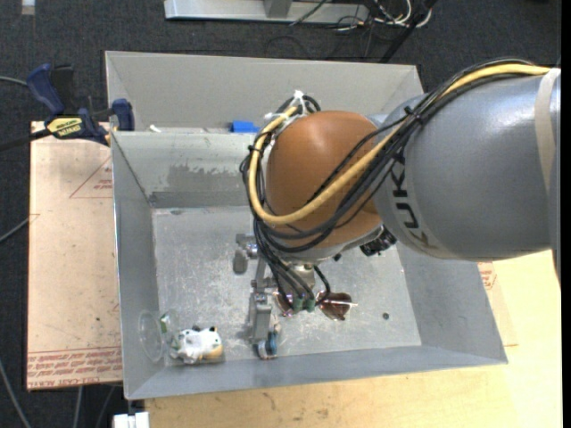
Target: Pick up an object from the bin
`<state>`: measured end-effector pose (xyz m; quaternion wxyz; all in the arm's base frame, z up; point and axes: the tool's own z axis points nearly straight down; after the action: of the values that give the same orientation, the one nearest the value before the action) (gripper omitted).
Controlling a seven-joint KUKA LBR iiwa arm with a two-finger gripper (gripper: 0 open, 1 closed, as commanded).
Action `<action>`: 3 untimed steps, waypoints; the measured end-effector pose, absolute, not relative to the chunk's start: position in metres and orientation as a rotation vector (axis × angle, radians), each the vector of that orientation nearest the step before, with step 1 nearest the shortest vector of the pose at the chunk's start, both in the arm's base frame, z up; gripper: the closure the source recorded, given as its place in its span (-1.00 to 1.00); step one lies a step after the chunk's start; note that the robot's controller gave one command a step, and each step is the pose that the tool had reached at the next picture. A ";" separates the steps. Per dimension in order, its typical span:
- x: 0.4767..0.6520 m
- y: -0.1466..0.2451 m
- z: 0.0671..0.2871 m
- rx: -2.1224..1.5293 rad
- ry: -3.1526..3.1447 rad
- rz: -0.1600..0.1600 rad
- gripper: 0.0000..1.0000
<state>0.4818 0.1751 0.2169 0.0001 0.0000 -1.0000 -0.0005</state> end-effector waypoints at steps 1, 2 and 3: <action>0.482 0.217 0.138 0.171 -3.141 -0.003 -1.00; 0.480 0.226 0.117 0.198 -3.133 -0.001 -1.00; 0.479 0.244 0.141 0.123 -3.142 -0.005 -1.00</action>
Offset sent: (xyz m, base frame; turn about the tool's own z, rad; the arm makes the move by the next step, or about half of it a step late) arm -0.0008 0.0580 -0.0609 -0.1207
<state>0.4792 0.2438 0.1410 -0.0013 0.0392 -0.9992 -0.0015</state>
